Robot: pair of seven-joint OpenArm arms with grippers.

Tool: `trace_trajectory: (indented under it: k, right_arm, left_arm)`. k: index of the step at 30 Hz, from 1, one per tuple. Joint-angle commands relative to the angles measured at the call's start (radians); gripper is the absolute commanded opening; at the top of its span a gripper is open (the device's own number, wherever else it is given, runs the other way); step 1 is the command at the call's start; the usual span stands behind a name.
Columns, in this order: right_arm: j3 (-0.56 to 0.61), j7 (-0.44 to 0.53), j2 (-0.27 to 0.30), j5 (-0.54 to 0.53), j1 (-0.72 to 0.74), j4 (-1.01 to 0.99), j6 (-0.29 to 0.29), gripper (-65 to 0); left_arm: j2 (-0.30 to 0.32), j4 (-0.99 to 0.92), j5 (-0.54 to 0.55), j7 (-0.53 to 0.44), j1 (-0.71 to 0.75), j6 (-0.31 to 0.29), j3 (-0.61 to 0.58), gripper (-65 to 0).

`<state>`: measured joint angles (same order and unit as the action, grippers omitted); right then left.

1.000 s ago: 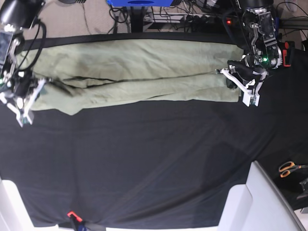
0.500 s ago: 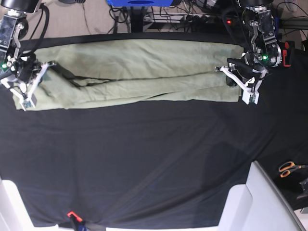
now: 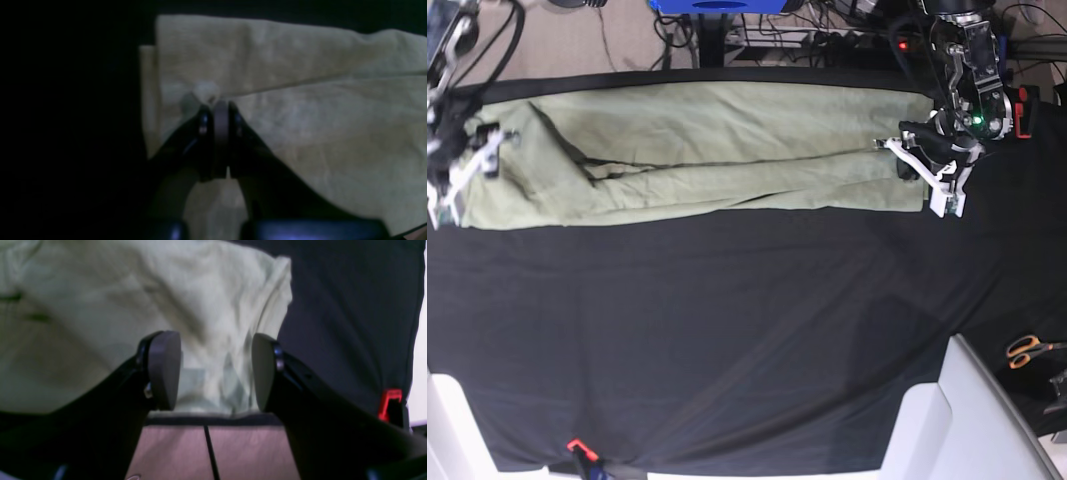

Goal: Fold the T-shirt properly
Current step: 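Release the hem and regrasp the folded edge with both grippers, then pull the folded shirt's end with the left gripper to straighten it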

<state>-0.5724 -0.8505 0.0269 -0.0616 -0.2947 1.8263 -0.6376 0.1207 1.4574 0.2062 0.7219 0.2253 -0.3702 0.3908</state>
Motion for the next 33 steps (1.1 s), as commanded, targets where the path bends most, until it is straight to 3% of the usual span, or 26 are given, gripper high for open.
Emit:
trace_trajectory:
  k: [1, 8, 16, 22, 24, 27, 29, 33]
  right_arm:
    - [-0.002, 0.010, -0.005, -0.008, -0.010, 0.019, -0.006, -32.3]
    - [-0.004, 0.096, -0.048, -0.008, -0.033, -0.035, -0.006, -32.3]
    - [0.001, 0.095, -0.048, -0.008, -0.033, -0.036, -0.006, -32.3]
    - [0.002, 0.095, -0.052, -0.008, -0.031, -0.038, -0.006, -32.3]
    - [0.002, 0.095, -0.052, -0.008, -0.031, -0.038, -0.006, -32.3]
    - [0.002, 0.095, -0.052, -0.008, -0.031, -0.038, -0.006, -32.3]
    - [0.002, 0.095, -0.052, -0.008, -0.033, -0.040, -0.006, -32.3]
    - [0.002, 0.096, -0.052, -0.007, -0.048, -0.040, -0.006, -32.3]
  left_arm:
    - [0.010, 0.019, 0.003, -0.015, -0.004, -0.002, 0.003, -65.0]
    - [0.010, 0.012, 0.003, -0.015, -0.004, -0.002, 0.003, -65.0]
    - [0.010, 0.021, 0.005, -0.012, 0.007, -0.002, 0.007, -63.0]
    - [0.015, 0.130, 0.014, -0.009, 0.055, -0.006, 0.015, -11.5]
    - [0.015, 0.180, 0.016, -0.008, 0.072, -0.006, 0.017, -1.2]
    - [0.007, 0.214, 0.058, -0.008, 0.093, -0.010, 0.076, 0.0]
    - [0.015, 0.173, 0.161, -0.008, 0.095, -0.014, 0.135, 0.0]
    - [0.056, -0.016, 0.316, -0.015, 0.087, -0.115, 0.199, 0.0]
